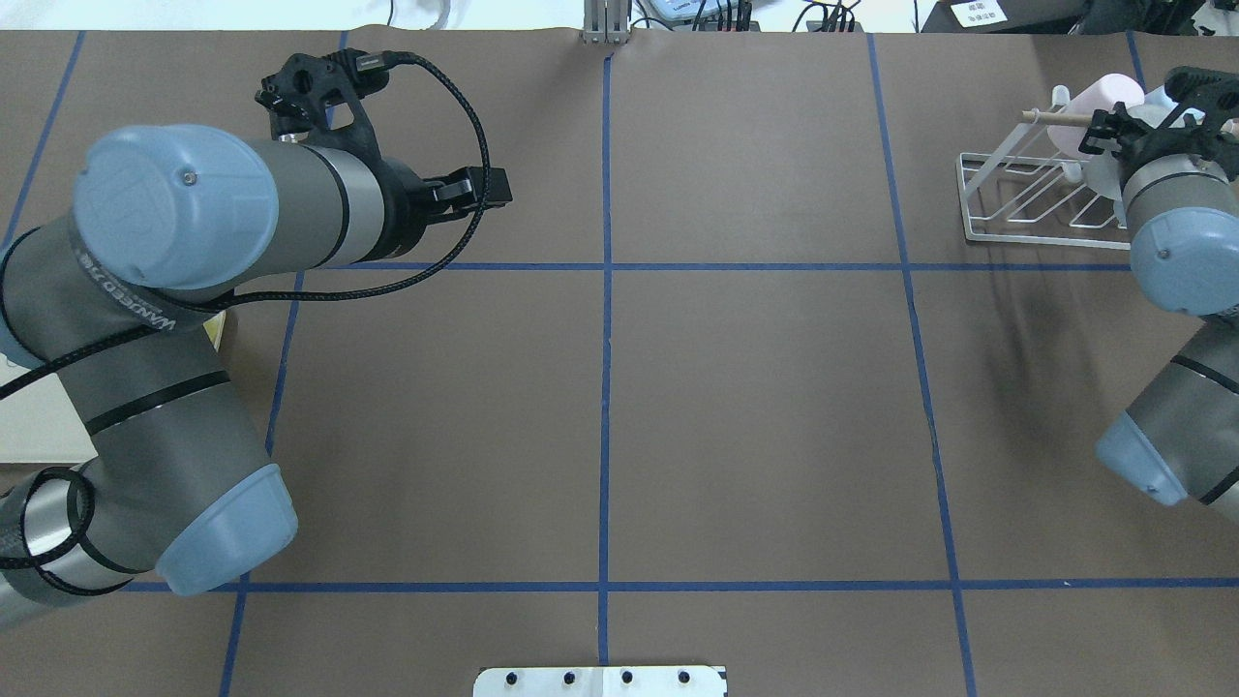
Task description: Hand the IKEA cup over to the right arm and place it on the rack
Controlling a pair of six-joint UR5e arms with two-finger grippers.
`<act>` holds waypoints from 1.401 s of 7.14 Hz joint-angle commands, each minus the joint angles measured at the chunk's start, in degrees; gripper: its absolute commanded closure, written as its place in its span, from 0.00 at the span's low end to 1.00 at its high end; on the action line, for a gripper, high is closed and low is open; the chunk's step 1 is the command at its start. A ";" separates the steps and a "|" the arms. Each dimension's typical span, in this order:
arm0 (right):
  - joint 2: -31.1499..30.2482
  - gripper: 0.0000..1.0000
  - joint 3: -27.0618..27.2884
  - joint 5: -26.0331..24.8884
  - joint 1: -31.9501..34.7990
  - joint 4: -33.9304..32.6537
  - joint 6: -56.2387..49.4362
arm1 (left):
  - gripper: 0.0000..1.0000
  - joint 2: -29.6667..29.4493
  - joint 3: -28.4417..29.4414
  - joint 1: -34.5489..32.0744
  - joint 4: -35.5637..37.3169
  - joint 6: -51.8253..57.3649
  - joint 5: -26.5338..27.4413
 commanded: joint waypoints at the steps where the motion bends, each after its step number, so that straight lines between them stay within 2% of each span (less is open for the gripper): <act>1: 0.13 1.00 -1.15 -1.62 -0.01 -0.06 -0.03 | 0.00 0.00 0.00 0.02 0.00 0.00 0.00; 9: -0.04 1.00 -1.76 -1.81 -0.01 0.03 -0.03 | 0.00 0.00 0.00 0.11 0.00 0.00 0.00; 10: -0.13 0.89 -1.86 -1.90 -0.01 0.03 -0.03 | 0.00 0.00 0.09 0.11 0.00 0.00 0.00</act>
